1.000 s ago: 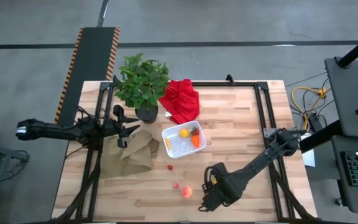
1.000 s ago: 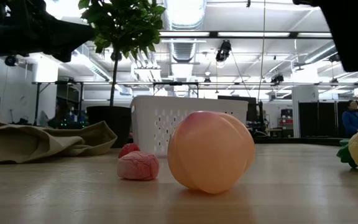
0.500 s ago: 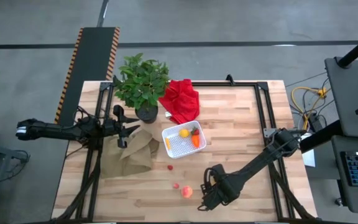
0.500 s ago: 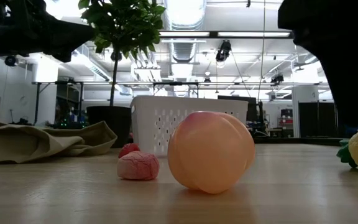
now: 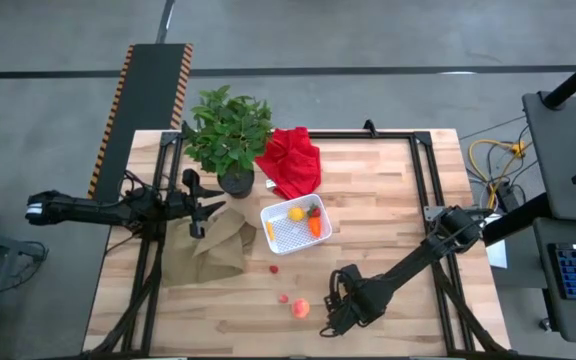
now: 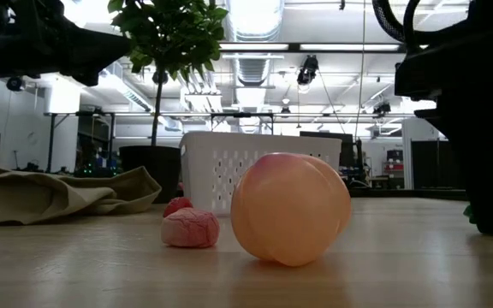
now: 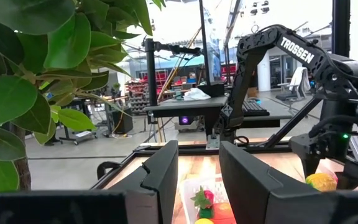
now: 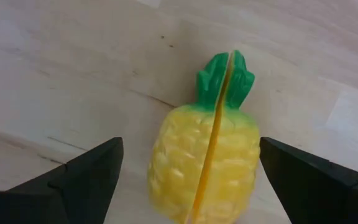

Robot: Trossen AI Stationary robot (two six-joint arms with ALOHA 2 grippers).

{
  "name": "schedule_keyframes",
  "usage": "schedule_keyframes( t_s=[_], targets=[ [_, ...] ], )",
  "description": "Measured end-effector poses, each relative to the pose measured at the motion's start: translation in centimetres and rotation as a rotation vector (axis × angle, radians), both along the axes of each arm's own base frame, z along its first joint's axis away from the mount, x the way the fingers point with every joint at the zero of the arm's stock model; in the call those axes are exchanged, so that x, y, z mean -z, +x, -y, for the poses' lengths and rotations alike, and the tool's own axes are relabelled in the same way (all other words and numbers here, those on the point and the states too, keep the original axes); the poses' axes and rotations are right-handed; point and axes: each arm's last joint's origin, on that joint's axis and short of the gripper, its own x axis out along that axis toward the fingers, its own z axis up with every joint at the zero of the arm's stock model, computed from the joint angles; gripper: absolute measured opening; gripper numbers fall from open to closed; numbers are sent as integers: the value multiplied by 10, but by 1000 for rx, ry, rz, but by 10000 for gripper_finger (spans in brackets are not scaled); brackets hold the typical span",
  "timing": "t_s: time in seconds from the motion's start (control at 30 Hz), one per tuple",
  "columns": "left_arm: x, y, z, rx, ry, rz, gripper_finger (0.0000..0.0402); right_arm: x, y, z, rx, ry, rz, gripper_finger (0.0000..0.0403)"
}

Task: Pick and placing Produce into tupperware
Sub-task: Put the yellow pineapple into the bin

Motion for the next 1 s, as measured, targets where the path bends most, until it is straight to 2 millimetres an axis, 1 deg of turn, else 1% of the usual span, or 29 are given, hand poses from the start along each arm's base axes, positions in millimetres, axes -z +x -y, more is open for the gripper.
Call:
schedule_keyframes(
  t_s=[0.07, 0.17, 0.5, 0.63, 0.8, 1.0],
  targets=[
    [0, 0, 0, 0, 0, 1, 105, 1, 0, 0, 0, 2, 1, 361],
    [0, 0, 0, 0, 0, 1, 105, 2, -1, 0, 0, 6, -5, 341],
    [0, 0, 0, 0, 0, 1, 105, 2, -1, 0, -3, 8, -3, 239],
    [0, 0, 0, 0, 0, 1, 105, 1, 0, 0, -3, 9, -2, 207],
    [0, 0, 0, 0, 0, 1, 105, -2, 0, 0, -3, 14, 4, 187],
    [0, 0, 0, 0, 0, 1, 105, -10, -2, 1, -3, 20, 16, 184]
  ],
)
